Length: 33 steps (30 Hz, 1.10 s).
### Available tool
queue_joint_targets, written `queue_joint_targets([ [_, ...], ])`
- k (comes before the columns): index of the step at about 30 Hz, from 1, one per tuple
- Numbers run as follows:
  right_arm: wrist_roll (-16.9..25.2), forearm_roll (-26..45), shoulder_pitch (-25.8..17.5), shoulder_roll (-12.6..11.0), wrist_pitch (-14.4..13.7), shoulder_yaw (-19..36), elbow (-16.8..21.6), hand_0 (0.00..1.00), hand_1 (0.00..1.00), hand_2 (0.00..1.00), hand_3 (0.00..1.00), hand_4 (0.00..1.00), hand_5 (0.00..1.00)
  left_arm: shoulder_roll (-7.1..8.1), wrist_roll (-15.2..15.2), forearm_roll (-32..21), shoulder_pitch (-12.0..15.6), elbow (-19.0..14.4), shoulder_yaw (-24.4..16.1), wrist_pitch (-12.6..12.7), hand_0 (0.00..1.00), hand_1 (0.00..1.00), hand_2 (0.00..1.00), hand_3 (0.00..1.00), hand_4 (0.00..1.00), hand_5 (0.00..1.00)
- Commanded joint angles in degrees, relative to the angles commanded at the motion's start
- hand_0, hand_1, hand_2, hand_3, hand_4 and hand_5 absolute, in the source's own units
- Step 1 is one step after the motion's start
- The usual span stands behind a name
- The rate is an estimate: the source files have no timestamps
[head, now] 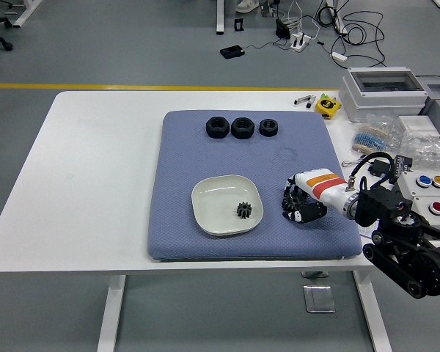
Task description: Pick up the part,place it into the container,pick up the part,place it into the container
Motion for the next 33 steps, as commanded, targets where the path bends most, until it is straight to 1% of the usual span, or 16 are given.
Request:
queue_joint_targets([
  [2,0.27,0.61,0.06,-0.01,0.92,-0.07,-0.33,0.198,0.381,0.435,0.457,0.318,0.304,0.02,0.09,0.24,0.0,-0.02,-0.1,-0.01,0.709,0.615,0.722,0.59,0.61,0.595],
  [3,0.34,0.78,0.07,-0.02,1.1,-0.08,-0.41,0.125,0.298,0.38,0.435,0.248,0.33,0.03,0.12,0.31,-0.01,-0.02,-0.14,-0.01,0.709,0.617,0.723,0.592,0.611,0.596],
  [8,0.49,1.98,0.05,-0.18,1.69,-0.02,-0.27,0.125,0.298,0.38,0.435,0.248,0.33,0.02,0.09,0.17,-0.02,-0.02,-0.06,-0.03,0.709,0.617,0.723,0.592,0.611,0.596],
  [9,0.32,2.27,0.06,-0.16,1.88,0.05,-0.24,0.072,0.213,0.324,0.431,0.211,0.217,0.01,0.12,0.23,-0.05,-0.03,-0.08,-0.02,0.709,0.616,0.722,0.591,0.61,0.595],
  [14,-0.06,3.22,0.03,-0.25,2.0,0.25,0.21,0.072,0.213,0.324,0.431,0.211,0.217,0.05,0.04,-0.04,-0.15,-0.03,0.17,-0.06,0.709,0.616,0.722,0.591,0.61,0.595],
  [15,-0.14,3.35,0.03,-0.3,1.97,0.32,0.43,0.016,0.127,0.233,0.38,0.167,0.249,0.04,0.06,-0.02,-0.18,-0.02,0.15,-0.06,0.709,0.616,0.722,0.591,0.611,0.594],
  [20,-0.56,3.98,0.34,-0.59,1.71,0.96,2.01,0.016,0.127,0.233,0.38,0.167,0.249,0.07,-0.01,-0.3,-0.25,-0.01,0.35,-0.09,0.709,0.616,0.722,0.591,0.611,0.594],
  [21,-0.67,4.06,0.46,-0.63,1.8,1.15,2.35,0.002,0.066,0.175,0.284,0.279,0.138,0.07,-0.01,-0.28,-0.27,-0.01,0.34,-0.08,0.709,0.615,0.722,0.59,0.61,0.595],
  [26,-0.91,4.6,0.85,-0.79,2.04,1.74,3.45,0.002,0.066,0.175,0.284,0.279,0.138,0.09,-0.01,-0.29,-0.3,0.01,0.39,-0.1,0.709,0.615,0.722,0.59,0.61,0.595],
  [27,-0.94,4.65,0.88,-0.85,2.0,1.9,3.79,0.002,0.046,0.157,0.259,0.289,0.129,0.1,-0.02,-0.31,-0.31,0.01,0.41,-0.1,0.708,0.615,0.721,0.589,0.61,0.594],
  [28,-0.98,4.63,0.91,-0.89,1.97,2.04,4.09,0.002,0.046,0.157,0.259,0.289,0.129,0.1,-0.03,-0.33,-0.31,0.01,0.4,-0.09,0.708,0.615,0.721,0.589,0.61,0.594],
  [33,-1.49,3.81,1.18,-1.01,1.5,2.69,6.83,0.002,0.041,0.151,0.255,0.28,0.119,0.13,0.0,-0.25,-0.34,0.01,0.41,-0.12,0.708,0.614,0.72,0.59,0.61,0.594],
])
